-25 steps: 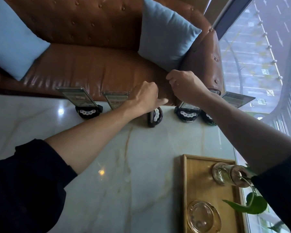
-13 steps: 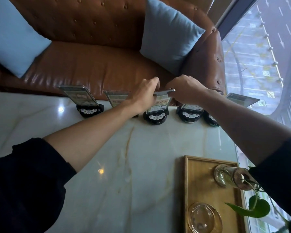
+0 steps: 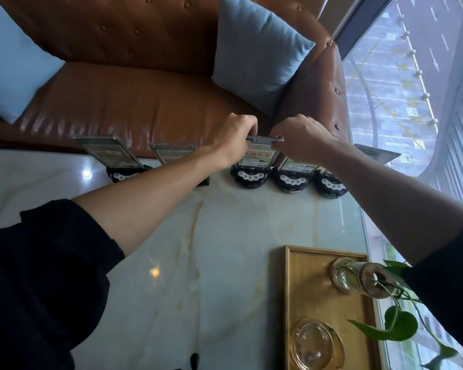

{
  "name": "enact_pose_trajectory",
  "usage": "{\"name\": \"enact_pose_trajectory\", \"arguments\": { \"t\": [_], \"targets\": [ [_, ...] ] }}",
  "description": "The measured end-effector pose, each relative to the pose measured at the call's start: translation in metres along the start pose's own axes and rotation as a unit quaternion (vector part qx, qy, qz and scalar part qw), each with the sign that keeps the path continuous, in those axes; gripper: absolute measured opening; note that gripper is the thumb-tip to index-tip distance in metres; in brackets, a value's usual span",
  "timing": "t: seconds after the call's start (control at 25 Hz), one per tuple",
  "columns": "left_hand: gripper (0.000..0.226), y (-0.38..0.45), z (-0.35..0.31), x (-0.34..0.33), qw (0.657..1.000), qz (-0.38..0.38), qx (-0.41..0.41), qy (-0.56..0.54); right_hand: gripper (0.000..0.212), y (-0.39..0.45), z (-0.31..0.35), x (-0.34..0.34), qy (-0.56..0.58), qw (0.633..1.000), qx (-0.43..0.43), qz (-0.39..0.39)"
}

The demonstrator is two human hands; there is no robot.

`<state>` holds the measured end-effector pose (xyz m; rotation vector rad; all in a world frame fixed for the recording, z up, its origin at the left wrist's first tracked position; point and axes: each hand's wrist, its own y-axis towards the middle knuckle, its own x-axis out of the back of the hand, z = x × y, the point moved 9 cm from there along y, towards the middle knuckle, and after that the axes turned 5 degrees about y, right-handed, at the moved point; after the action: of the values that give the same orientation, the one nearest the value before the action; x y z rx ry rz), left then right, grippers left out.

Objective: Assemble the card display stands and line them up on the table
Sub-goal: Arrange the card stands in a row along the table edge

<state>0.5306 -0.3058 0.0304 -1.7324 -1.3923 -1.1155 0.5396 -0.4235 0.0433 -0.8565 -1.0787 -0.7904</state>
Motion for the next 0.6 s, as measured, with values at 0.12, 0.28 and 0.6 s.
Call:
{"name": "enact_pose_trajectory", "arguments": {
  "t": [0.12, 0.28, 0.6],
  "targets": [
    [0.015, 0.001, -0.002, -0.001, 1.0, 0.005, -0.002, 0.001, 0.018, 0.0, -0.005, -0.003, 0.012, 1.0, -0.01, 0.003],
    [0.015, -0.003, 0.003, 0.0, 1.0, 0.009, 0.016, -0.007, 0.022, 0.0, -0.006, -0.005, 0.022, 1.0, -0.018, 0.006],
    [0.047, -0.041, 0.058, 0.052, 0.977, 0.101, 0.111, 0.153, 0.025, 0.009, 0.037, 0.019, 0.107, 0.992, -0.004, -0.061]
  ]
}}
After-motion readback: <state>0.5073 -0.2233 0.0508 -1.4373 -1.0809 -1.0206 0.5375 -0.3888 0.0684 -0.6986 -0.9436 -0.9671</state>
